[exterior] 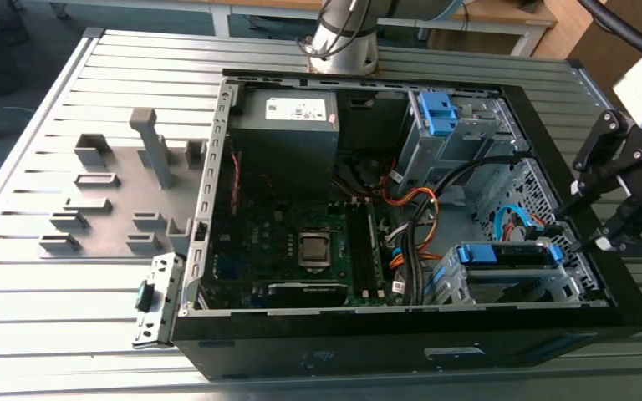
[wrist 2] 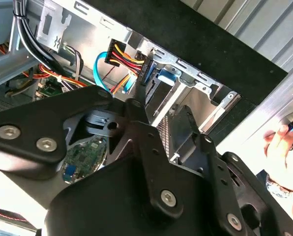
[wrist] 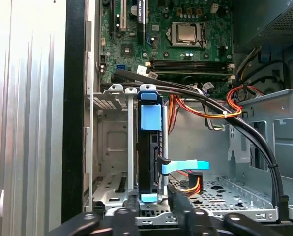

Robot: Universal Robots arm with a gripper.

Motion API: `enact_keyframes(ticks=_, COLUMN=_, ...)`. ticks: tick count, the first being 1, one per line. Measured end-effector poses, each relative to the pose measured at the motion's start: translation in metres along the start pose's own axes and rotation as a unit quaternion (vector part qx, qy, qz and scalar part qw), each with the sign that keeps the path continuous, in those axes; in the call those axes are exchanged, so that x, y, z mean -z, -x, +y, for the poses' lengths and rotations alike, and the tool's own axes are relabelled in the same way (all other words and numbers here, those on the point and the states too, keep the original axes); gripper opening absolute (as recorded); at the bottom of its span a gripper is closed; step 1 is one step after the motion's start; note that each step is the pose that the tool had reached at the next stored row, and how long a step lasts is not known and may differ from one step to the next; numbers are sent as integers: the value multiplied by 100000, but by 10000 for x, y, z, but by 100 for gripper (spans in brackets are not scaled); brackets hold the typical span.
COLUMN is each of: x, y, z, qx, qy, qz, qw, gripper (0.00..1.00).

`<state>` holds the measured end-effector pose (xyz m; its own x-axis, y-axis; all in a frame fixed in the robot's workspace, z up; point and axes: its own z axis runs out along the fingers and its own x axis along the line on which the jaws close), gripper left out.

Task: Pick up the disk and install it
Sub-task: 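Insert the first disk wire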

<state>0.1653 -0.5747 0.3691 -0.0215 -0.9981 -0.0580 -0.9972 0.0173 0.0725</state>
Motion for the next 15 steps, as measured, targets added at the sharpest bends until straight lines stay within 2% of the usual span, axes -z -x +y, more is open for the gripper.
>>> enact_keyframes(ticks=1, x=0, y=0, z=0, qx=1, qy=1, qz=-1, qw=100000, gripper=47)
enact_keyframes(ticks=4, x=-8, y=1, z=-2, qx=1, qy=0, qz=3, qw=100000, gripper=47)
enact_keyframes(ticks=6, x=-43, y=21, z=-8, qx=7, qy=4, qz=-4, qw=100000, gripper=47)
enact_keyframes(ticks=10, x=-121, y=148, z=-21, qx=-3, qy=3, qz=49, qw=100000, gripper=47)
enact_keyframes(ticks=12, x=-158, y=193, z=-41, qx=-15, qy=-5, qz=225, qw=100000, gripper=47)
enact_keyframes(ticks=15, x=-204, y=212, z=-77, qx=-44, qy=-10, qz=677, qw=99998, gripper=47)
